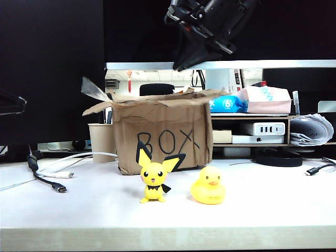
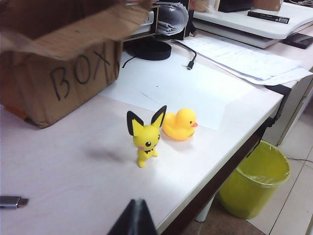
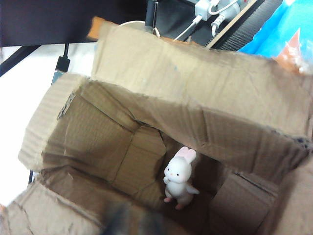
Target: Put the doll that is least similar in color compared to the others into the paper box.
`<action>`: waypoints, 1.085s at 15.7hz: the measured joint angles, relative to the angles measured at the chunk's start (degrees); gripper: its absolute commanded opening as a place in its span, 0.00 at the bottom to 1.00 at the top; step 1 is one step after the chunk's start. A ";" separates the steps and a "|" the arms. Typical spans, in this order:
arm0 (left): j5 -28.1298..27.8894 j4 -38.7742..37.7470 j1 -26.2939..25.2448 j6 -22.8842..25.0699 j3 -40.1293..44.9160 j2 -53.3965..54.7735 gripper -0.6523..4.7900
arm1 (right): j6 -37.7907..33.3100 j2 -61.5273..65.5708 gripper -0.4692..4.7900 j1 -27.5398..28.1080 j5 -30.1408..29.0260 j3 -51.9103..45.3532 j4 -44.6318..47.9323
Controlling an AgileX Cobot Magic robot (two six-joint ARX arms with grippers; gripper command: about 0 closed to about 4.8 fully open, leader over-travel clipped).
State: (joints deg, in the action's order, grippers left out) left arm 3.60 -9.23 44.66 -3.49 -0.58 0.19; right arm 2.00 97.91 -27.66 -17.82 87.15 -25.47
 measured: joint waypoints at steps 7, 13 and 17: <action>0.00 0.00 0.00 0.00 0.00 0.02 0.11 | 1.40 -10.21 0.07 0.00 10.82 -1.11 -6.51; 0.22 0.02 -9.03 0.00 0.00 0.02 0.11 | 1.09 -28.15 0.07 0.00 16.55 -23.32 0.96; 0.02 0.00 -26.45 0.00 0.00 0.02 0.11 | -0.96 -38.32 0.07 0.00 16.63 -35.87 16.00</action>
State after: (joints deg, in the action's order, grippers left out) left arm 3.62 -9.23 18.22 -3.49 -0.58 0.21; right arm 1.04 59.59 -27.66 -1.19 51.29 -9.48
